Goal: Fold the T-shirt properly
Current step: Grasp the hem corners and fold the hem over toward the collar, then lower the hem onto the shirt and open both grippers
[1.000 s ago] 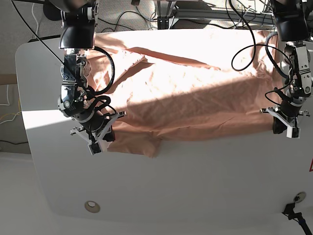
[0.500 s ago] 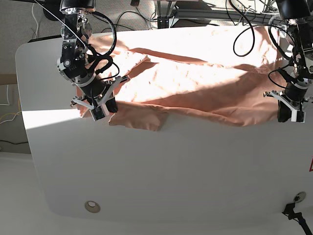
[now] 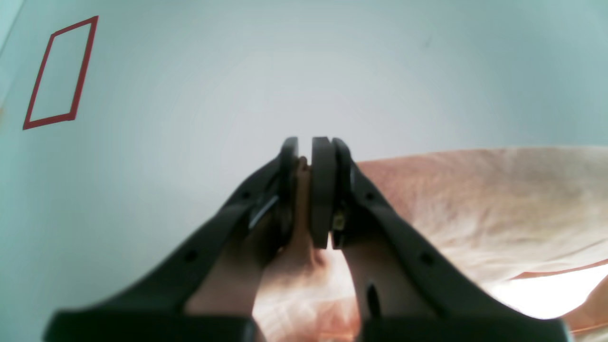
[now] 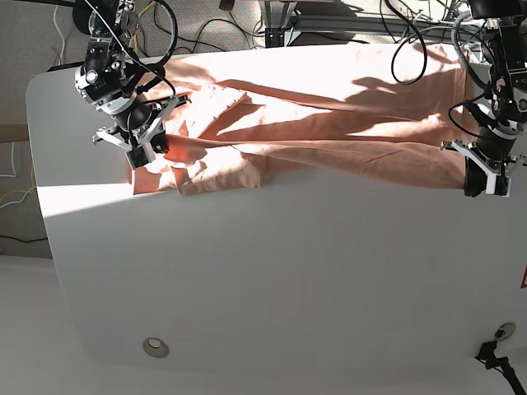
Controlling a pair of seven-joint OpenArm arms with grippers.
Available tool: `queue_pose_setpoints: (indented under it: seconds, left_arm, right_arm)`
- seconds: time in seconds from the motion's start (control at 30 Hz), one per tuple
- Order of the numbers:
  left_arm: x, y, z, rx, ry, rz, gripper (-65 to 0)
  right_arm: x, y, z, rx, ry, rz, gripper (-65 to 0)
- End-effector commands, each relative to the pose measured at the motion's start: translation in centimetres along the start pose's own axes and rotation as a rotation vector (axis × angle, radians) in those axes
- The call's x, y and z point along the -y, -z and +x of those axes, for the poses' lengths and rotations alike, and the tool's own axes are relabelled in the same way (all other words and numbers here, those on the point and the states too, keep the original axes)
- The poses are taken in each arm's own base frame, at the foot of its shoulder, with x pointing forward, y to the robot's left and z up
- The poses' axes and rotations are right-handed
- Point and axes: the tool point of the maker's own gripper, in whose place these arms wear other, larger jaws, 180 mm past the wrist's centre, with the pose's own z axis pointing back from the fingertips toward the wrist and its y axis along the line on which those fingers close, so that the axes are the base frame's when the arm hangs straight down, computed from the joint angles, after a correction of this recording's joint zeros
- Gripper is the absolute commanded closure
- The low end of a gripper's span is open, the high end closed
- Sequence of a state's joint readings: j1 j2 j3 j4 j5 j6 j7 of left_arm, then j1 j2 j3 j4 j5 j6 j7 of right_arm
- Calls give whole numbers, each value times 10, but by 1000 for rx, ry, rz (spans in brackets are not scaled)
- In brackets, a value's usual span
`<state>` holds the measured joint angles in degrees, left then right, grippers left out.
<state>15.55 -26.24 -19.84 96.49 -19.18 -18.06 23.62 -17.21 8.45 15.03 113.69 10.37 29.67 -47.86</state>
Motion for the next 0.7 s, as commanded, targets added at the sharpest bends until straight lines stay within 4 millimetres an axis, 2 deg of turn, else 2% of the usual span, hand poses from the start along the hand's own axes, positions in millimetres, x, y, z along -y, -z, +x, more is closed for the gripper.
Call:
queue_pose_setpoints:
  seconds: [0.0, 0.23, 0.4, 0.47, 0.67]
  left_arm:
    - [-10, -4, 13, 36, 29, 15, 0]
    - [-9, -17, -18, -51, 60, 0, 0]
    - [-19, -29, -35, -95, 56, 25, 0]
    - [-17, -34, -48, -130, 59, 17, 0]
    - [-14, -44, -67, -188, 77, 0, 0]
  right_arm:
    - [7, -5, 8, 21, -11, -18, 0]
    - [5, -5, 4, 5, -9, -13, 0]
    - [3, -4, 3, 3, -5, -9, 0]
    - [3, -4, 2, 2, -3, -8, 0]
    - [3, -4, 2, 2, -3, -8, 0]
